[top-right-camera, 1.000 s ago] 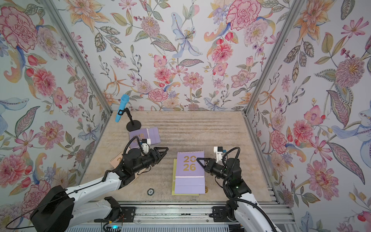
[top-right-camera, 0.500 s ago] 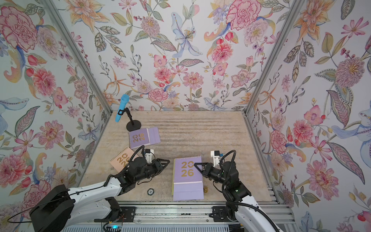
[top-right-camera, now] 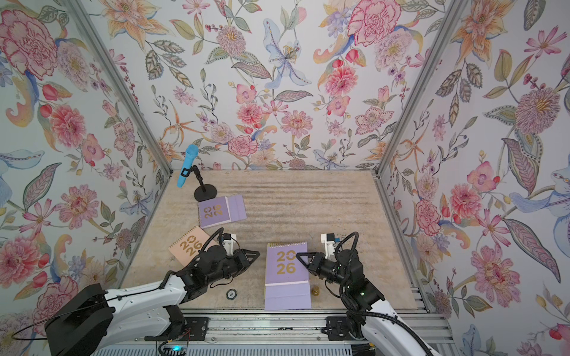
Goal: Stack the calendars
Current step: Place the calendar at the calendar.
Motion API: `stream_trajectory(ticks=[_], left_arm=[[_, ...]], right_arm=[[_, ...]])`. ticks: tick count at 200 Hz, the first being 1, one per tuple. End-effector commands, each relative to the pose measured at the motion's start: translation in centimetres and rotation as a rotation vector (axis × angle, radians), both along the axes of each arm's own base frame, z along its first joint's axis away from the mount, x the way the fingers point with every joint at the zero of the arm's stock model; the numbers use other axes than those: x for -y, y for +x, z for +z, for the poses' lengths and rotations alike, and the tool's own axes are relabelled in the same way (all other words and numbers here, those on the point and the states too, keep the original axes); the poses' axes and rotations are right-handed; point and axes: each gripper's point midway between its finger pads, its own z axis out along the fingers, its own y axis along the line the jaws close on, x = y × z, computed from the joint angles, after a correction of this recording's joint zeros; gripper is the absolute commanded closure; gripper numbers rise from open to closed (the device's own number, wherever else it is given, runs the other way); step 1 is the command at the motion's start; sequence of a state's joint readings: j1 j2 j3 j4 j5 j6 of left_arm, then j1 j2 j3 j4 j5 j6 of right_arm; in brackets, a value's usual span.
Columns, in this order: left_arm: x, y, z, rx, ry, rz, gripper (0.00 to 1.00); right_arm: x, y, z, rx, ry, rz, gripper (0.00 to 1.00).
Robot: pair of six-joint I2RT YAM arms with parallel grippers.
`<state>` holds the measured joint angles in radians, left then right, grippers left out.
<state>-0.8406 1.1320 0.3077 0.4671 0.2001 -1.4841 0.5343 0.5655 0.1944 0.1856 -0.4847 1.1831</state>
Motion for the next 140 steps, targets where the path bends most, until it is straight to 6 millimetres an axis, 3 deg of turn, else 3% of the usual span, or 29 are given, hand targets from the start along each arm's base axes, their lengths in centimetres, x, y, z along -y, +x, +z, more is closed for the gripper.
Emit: stream_trajectory(ticks=[1, 140], left_arm=[[-0.4, -0.4, -0.5, -0.008, 0.006, 0.018, 0.70], [0.0, -1.6, -1.5, -0.031, 0.015, -0.005, 0.74]], right_arm=[[-0.3, 0.3, 1.3, 0.036, 0.043, -0.006, 1.00], [-1.3, -0.3, 1.1, 0.035, 0.045, 0.021, 1.00]])
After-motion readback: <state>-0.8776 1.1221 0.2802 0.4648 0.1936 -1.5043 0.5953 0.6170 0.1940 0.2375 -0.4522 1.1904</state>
